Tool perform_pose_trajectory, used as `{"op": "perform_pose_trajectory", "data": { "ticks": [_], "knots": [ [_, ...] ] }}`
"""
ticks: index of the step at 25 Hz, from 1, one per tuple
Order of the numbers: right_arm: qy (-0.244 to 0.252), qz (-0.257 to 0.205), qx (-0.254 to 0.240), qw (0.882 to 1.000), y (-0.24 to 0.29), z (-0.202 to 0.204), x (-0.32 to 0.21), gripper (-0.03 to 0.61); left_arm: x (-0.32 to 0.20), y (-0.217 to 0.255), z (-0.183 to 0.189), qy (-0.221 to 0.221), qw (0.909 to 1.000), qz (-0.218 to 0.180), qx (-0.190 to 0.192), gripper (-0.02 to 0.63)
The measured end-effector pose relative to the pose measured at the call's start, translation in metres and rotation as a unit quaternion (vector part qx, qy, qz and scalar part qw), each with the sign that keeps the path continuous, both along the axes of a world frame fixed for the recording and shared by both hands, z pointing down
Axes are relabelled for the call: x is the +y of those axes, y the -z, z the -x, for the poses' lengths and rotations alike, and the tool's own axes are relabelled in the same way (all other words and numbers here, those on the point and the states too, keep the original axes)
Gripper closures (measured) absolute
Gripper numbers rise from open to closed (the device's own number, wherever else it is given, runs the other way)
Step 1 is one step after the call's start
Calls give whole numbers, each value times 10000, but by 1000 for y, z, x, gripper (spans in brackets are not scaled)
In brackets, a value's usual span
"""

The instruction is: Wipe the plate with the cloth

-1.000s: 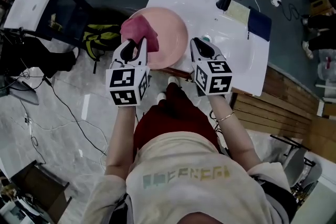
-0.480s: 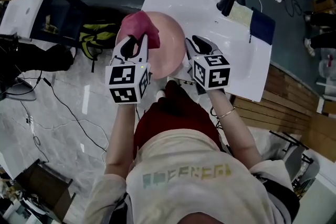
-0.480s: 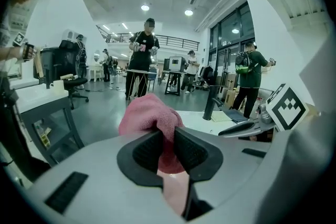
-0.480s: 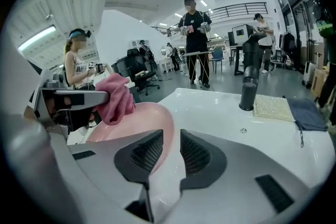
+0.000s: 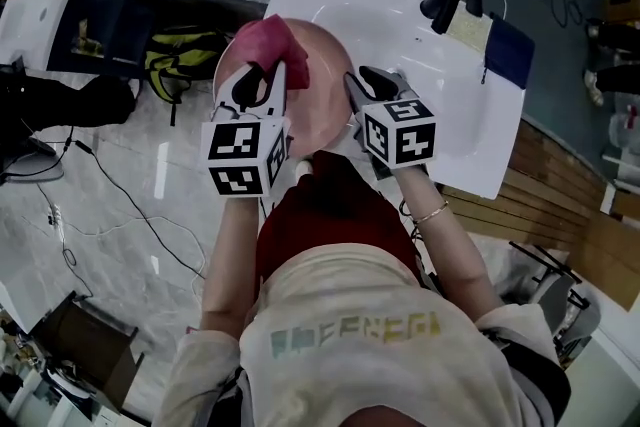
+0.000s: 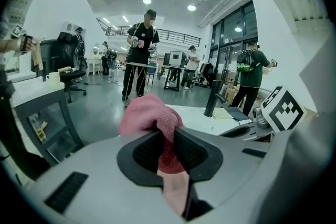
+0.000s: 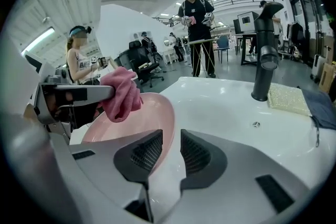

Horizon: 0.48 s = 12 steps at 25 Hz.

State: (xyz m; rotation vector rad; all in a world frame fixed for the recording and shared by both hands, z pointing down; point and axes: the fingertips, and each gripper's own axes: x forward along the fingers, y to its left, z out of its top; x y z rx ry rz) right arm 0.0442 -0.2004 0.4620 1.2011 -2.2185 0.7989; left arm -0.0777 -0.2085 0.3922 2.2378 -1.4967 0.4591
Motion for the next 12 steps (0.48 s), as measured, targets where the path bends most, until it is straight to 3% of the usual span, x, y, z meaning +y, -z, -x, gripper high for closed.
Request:
{"op": "perform_pose_trajectory", "data": {
  "ticks": [12],
  "knots": [
    [32, 332, -23, 9994, -22, 8, -12, 480, -10, -23, 10, 171, 9994, 297, 43, 546]
  ]
}}
